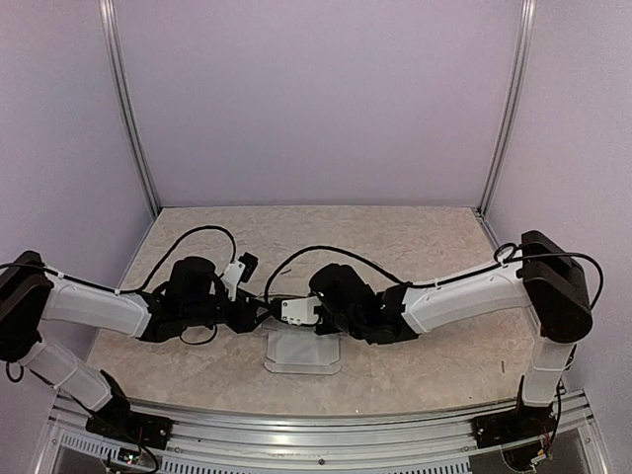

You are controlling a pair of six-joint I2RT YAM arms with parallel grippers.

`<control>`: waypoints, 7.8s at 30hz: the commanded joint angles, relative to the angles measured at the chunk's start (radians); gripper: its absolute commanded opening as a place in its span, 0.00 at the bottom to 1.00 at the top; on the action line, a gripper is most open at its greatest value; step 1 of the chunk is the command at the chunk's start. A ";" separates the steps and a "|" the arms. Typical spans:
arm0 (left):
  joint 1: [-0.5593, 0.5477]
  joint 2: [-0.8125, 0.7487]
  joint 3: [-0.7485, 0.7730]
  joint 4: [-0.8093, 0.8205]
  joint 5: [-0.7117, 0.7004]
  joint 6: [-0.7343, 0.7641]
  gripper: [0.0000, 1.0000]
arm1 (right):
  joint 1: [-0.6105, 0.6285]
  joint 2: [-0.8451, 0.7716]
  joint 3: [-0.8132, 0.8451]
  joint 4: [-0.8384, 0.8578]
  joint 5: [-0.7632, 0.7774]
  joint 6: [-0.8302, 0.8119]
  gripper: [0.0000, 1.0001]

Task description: Fold the paper box

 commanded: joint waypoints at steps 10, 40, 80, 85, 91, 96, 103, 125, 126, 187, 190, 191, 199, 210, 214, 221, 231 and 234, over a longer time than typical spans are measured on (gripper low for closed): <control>-0.055 -0.284 0.041 -0.427 -0.238 -0.331 0.62 | -0.168 0.145 0.261 -0.684 -0.455 0.516 0.00; -0.182 0.107 0.415 -0.813 -0.028 -0.604 0.49 | -0.327 0.201 0.287 -0.778 -0.914 0.571 0.27; -0.222 0.280 0.527 -0.850 0.004 -0.548 0.38 | -0.340 0.168 0.250 -0.734 -0.854 0.625 0.00; -0.223 0.296 0.543 -0.839 0.021 -0.539 0.36 | -0.341 0.162 0.247 -0.730 -0.848 0.626 0.00; -0.242 0.329 0.570 -0.827 0.046 -0.514 0.35 | -0.340 0.158 0.243 -0.725 -0.835 0.626 0.00; -0.257 0.360 0.578 -0.818 0.067 -0.495 0.36 | -0.344 0.156 0.242 -0.721 -0.822 0.630 0.00; -0.266 0.383 0.564 -0.804 0.084 -0.487 0.36 | -0.350 0.159 0.242 -0.718 -0.816 0.633 0.00; -0.273 0.454 0.471 -0.711 0.062 -0.433 0.35 | -0.401 0.126 0.286 -0.768 -0.910 0.609 0.10; -0.275 0.452 0.469 -0.706 0.060 -0.427 0.35 | -0.406 0.123 0.289 -0.767 -0.909 0.605 0.10; -0.061 0.077 0.501 -0.658 0.052 0.105 0.49 | -0.319 -0.084 0.237 -0.838 -0.873 0.331 0.00; -0.065 0.090 0.504 -0.656 0.050 0.111 0.47 | -0.296 -0.086 0.222 -0.841 -0.858 0.316 0.00; -0.066 0.089 0.506 -0.661 0.050 0.114 0.46 | -0.291 -0.085 0.220 -0.842 -0.853 0.315 0.00; -0.062 0.028 0.489 -0.704 0.002 0.153 0.44 | -0.281 -0.082 0.224 -0.847 -0.871 0.314 0.00; -0.129 0.174 0.518 -0.678 0.038 0.227 0.41 | -0.274 -0.093 0.226 -0.861 -0.905 0.313 0.00; -0.131 0.169 0.516 -0.668 0.073 0.236 0.40 | -0.274 -0.097 0.224 -0.861 -0.909 0.318 0.00; -0.143 0.140 0.495 -0.656 0.127 0.255 0.42 | -0.274 -0.085 0.229 -0.861 -0.917 0.321 0.00; -0.157 0.124 0.492 -0.700 0.179 0.281 0.42 | -0.273 -0.084 0.233 -0.867 -0.934 0.322 0.00; -0.158 0.141 0.499 -0.729 0.159 0.286 0.42 | -0.274 -0.086 0.233 -0.871 -0.936 0.323 0.00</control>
